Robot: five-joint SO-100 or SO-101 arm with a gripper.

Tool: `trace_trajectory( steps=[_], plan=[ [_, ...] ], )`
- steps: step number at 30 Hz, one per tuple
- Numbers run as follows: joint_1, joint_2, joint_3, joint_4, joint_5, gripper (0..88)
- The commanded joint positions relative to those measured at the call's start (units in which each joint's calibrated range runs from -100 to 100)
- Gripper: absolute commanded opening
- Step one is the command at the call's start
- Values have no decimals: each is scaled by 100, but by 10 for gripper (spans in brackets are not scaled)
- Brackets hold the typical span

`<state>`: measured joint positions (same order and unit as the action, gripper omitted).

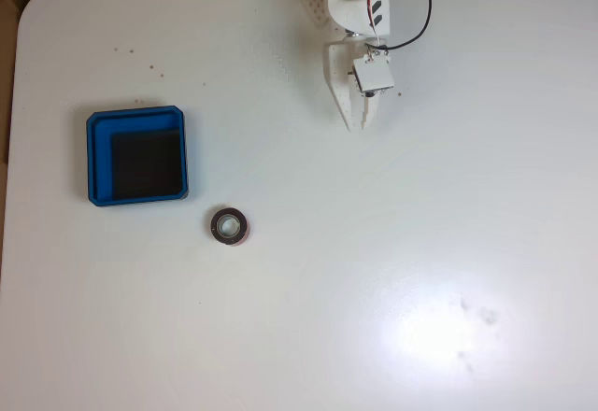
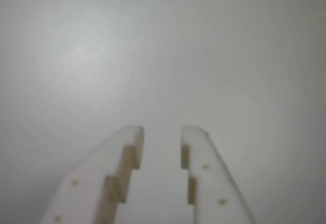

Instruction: Pick the red roll and drop it in the blue box

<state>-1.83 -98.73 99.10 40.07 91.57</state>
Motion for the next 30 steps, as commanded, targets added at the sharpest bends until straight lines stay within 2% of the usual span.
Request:
trace_trajectory(
  steps=[1, 7, 14, 20, 24, 30],
  plan=[
    [217, -10, 63, 3, 11, 10],
    [1771, -10, 72, 3, 20, 10],
    [2797, -10, 63, 3, 20, 10],
    [2973, -2, 27, -46, 28, 10],
    [2963, 182, -638, -63, 37, 10],
    [2943, 2013, -2480, -63, 28, 10]
  ],
)
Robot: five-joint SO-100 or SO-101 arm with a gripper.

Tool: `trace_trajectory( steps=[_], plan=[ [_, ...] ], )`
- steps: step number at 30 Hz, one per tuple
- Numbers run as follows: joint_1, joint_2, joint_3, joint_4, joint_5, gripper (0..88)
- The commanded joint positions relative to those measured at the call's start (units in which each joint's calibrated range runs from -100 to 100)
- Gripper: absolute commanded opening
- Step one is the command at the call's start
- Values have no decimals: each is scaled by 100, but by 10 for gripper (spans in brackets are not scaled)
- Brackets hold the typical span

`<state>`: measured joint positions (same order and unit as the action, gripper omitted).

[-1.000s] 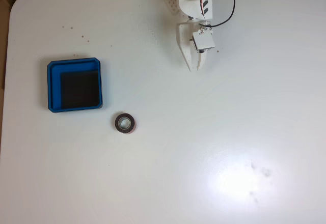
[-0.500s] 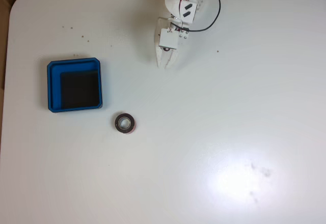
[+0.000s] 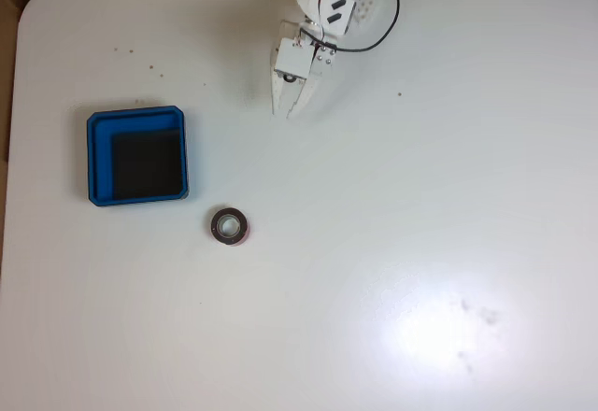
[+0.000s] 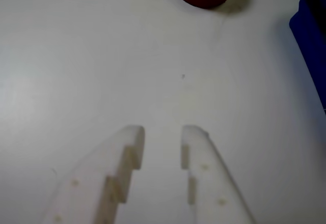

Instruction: Pick the red roll and drop it in the blue box

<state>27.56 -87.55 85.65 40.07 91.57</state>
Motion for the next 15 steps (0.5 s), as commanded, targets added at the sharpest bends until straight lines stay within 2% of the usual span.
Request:
trace_trajectory(
  steps=[1, 15],
  plan=[
    [4, 1322, -1476, -63, 28, 10],
    [-45, 6080, -5825, -63, 20, 10]
  ],
)
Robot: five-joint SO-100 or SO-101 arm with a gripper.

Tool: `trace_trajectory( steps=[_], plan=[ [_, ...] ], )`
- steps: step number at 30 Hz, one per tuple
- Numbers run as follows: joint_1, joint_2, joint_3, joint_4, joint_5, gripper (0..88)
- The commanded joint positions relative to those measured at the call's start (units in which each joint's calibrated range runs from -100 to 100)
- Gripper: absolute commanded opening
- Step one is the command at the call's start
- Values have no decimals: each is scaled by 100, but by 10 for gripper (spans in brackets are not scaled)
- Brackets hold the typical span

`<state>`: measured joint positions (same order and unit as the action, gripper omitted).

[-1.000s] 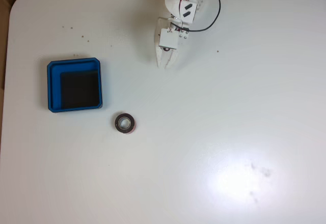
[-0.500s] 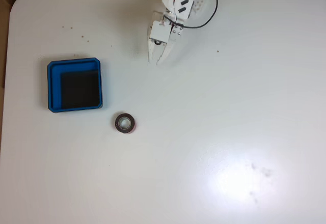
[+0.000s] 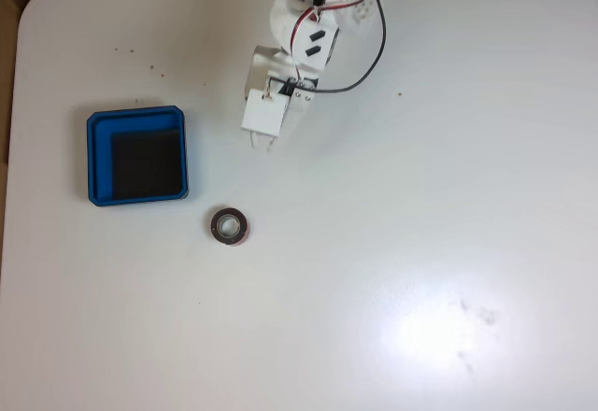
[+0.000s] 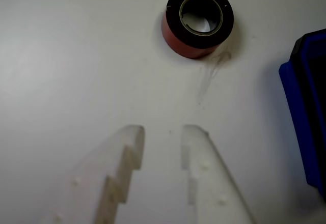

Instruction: Pick the red roll and drop it in the blue box

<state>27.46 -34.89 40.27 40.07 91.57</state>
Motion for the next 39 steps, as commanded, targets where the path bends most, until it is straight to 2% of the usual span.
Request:
trace_trajectory(
  steps=[1, 7, 18, 21, 27, 30, 34, 39],
  plan=[
    [-15, 1114, -1691, -63, 20, 10],
    [14, 2636, -3623, -54, -24, 10],
    [219, 4985, -5896, 69, -24, 13],
    [346, 5545, -6893, 672, -24, 14],
    [346, 6390, -8906, 3205, -24, 14],
    [327, 6565, -9265, 3947, -33, 14],
    [327, 6724, -9274, 4013, -33, 27],
    [327, 7042, -9319, 4013, -42, 104]
  ],
)
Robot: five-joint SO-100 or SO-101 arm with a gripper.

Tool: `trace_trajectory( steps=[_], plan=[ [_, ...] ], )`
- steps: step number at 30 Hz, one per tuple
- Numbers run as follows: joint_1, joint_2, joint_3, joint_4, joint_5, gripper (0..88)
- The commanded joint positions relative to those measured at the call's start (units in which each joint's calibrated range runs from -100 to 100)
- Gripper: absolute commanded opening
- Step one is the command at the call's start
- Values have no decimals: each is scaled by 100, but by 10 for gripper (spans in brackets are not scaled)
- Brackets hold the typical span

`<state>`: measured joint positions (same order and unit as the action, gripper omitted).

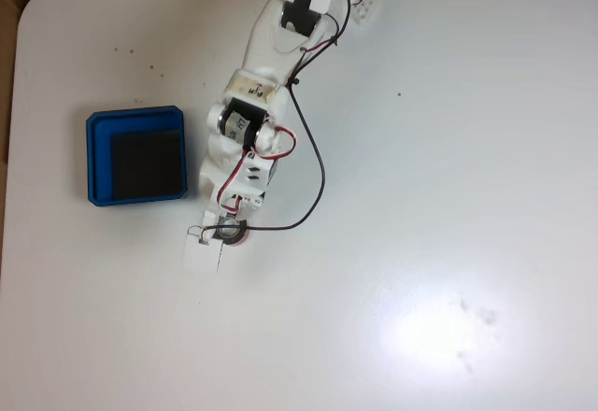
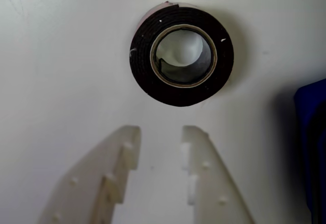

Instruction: Pick the red roll and drop it in the blue box

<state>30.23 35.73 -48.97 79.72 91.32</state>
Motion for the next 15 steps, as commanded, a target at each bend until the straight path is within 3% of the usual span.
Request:
trace_trajectory(
  steps=[1, 8, 15],
  plan=[
    [50, -3, -395, 48, -17, 121],
    [50, 206, -404, 31, -25, 218],
    [98, 532, -404, -893, -17, 227]
  ],
)
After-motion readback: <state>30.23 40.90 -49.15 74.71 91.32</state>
